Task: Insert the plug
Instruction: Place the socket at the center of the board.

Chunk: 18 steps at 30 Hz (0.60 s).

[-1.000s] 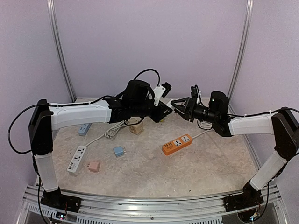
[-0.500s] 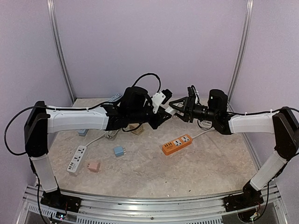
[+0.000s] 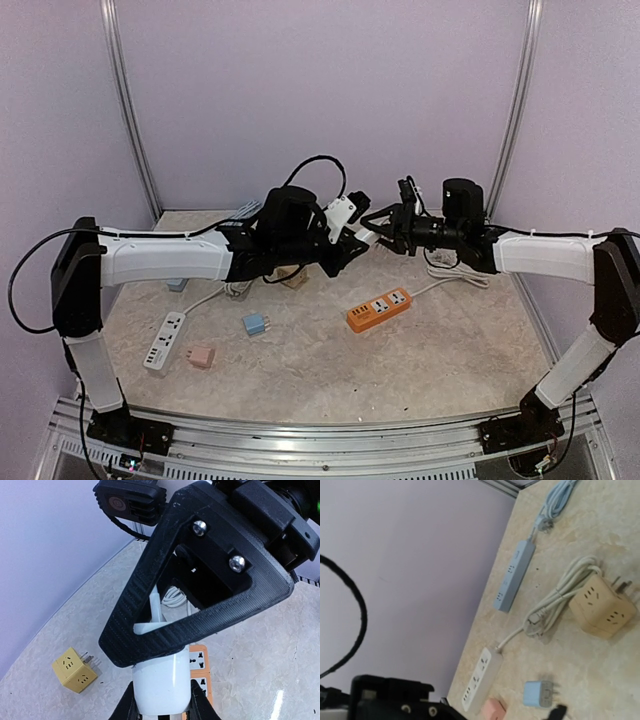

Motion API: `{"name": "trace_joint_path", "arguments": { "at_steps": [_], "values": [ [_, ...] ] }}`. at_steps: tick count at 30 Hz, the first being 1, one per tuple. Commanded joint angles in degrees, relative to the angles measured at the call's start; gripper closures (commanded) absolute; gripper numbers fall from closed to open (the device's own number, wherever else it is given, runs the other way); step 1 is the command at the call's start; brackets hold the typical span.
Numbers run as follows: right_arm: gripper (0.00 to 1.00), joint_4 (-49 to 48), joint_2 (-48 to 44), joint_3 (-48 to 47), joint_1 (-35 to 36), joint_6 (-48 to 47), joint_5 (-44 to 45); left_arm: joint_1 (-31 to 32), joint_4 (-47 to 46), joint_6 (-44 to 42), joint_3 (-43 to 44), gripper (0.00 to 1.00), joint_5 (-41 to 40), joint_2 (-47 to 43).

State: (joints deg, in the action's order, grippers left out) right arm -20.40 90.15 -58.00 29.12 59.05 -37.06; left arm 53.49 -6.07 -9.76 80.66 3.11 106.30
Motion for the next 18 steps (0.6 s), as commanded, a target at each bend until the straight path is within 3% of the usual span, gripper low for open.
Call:
{"name": "trace_joint_path", "arguments": {
  "at_steps": [1,5,7,10,14,18],
  "values": [
    [0.64,4.58,-2.53,-1.37,-0.25,-4.16,2.03,0.38,0.51,-0.58,-0.72,1.0,-1.67,-0.84],
    [0.76,5.28,-3.19,-1.15,-0.13,-5.74,2.52,0.38,0.47,0.24,-0.32,0.96,-2.33,-0.45],
    [0.79,5.2,-3.67,-0.85,-0.12,-6.7,2.65,0.37,1.06,0.94,0.13,0.76,-2.82,-0.23],
    [0.8,5.14,-5.0,-0.11,-0.2,-8.72,3.49,0.38,1.25,1.97,-0.25,0.32,-2.97,-0.2],
    [0.8,6.43,-6.6,1.46,-1.35,-12.35,5.78,0.38,-0.01,3.6,-3.51,0.05,-4.65,-1.51],
    [0.79,9.83,-8.77,3.46,-3.59,-18.24,8.88,0.33,-2.59,5.88,-10.06,0.01,-4.43,-4.27]
  ]
}}
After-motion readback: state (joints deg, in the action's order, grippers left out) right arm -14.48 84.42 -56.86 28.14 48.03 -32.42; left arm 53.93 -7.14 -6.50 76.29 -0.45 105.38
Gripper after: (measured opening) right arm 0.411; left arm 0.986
